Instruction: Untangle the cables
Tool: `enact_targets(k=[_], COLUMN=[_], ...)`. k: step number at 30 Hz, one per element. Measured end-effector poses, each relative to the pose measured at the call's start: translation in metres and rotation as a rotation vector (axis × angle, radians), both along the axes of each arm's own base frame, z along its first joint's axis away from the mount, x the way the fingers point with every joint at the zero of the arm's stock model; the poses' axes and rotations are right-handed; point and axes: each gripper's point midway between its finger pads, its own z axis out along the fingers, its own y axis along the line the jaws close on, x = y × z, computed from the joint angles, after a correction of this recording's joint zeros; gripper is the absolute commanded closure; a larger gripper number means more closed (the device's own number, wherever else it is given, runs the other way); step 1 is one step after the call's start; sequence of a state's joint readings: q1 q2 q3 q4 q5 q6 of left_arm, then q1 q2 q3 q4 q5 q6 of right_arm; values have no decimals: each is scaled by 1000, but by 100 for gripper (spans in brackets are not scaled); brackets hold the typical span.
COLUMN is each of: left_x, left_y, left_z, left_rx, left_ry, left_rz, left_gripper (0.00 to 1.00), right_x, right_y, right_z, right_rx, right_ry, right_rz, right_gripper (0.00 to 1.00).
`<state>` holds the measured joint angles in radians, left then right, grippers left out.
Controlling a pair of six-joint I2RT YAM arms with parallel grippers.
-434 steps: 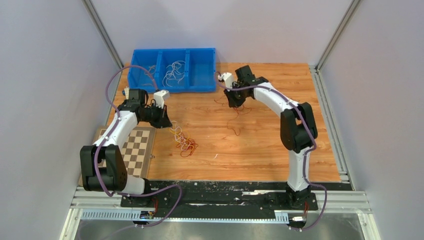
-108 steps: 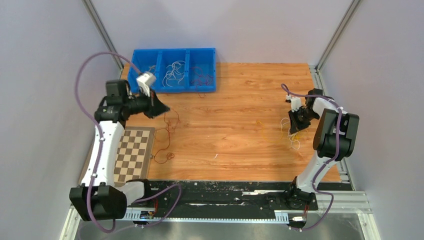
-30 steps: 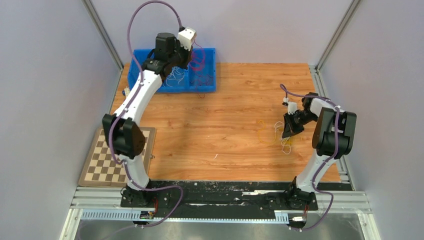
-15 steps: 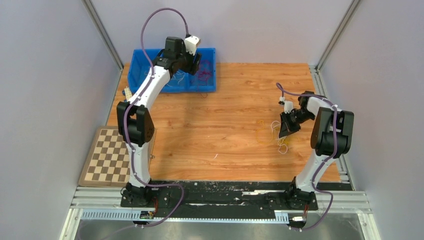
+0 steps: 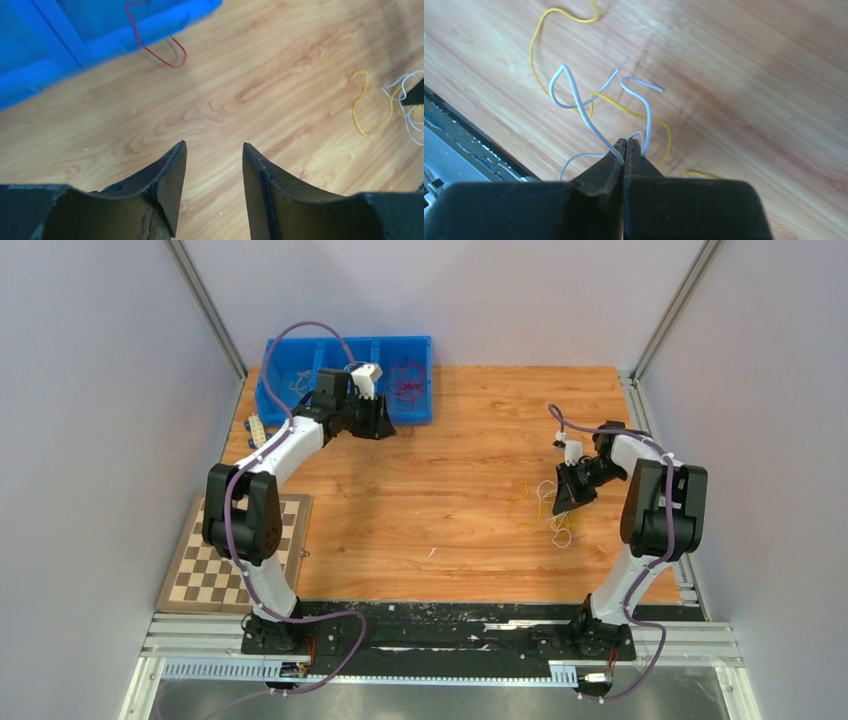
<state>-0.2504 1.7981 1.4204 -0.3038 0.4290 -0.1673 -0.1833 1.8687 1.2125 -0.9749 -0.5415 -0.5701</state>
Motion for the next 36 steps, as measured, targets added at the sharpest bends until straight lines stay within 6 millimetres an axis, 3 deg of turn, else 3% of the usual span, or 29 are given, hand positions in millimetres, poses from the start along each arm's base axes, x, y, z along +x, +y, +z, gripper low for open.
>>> enact_targets(k=[3, 6, 9, 13, 15, 17, 19, 22, 24, 26, 31, 36], left_x=[-19, -46, -69, -101, -117, -132, -144, -161, -169, -178, -202, -209], left_y=[-8, -12, -13, -10, -8, -4, -1, 3, 5, 7, -2, -23], left_z=[-11, -2, 30, 82, 99, 108, 107, 90, 70, 46, -2, -37], left_rx=[-20, -33, -50, -66, -62, -49, -32, -2, 19, 39, 66, 49], left_ry=[19, -10, -99, -269, -339, -392, -414, -399, -363, -311, -184, -62], left_rz=[-46, -106, -168, -255, -295, -330, -359, -402, -426, -449, -538, -600], left_gripper=[40, 36, 33, 28, 26, 23, 20, 18, 18, 19, 24, 29], right_x=[-3, -3, -3, 1, -3, -11, -19, -22, -28, -35, -35, -35], right_y=[16, 46, 85, 149, 178, 196, 204, 195, 183, 173, 169, 176], right_z=[9, 28, 64, 140, 173, 183, 172, 126, 94, 78, 72, 69], right_rx=[26, 85, 145, 275, 343, 373, 370, 308, 259, 224, 200, 206], right_ry=[-19, -73, -184, -393, -479, -503, -468, -351, -261, -206, -194, -188], right_rz=[29, 96, 209, 385, 467, 521, 547, 533, 506, 488, 465, 442], right_gripper=[100, 100, 100, 100, 85, 58, 49, 47, 47, 48, 49, 50])
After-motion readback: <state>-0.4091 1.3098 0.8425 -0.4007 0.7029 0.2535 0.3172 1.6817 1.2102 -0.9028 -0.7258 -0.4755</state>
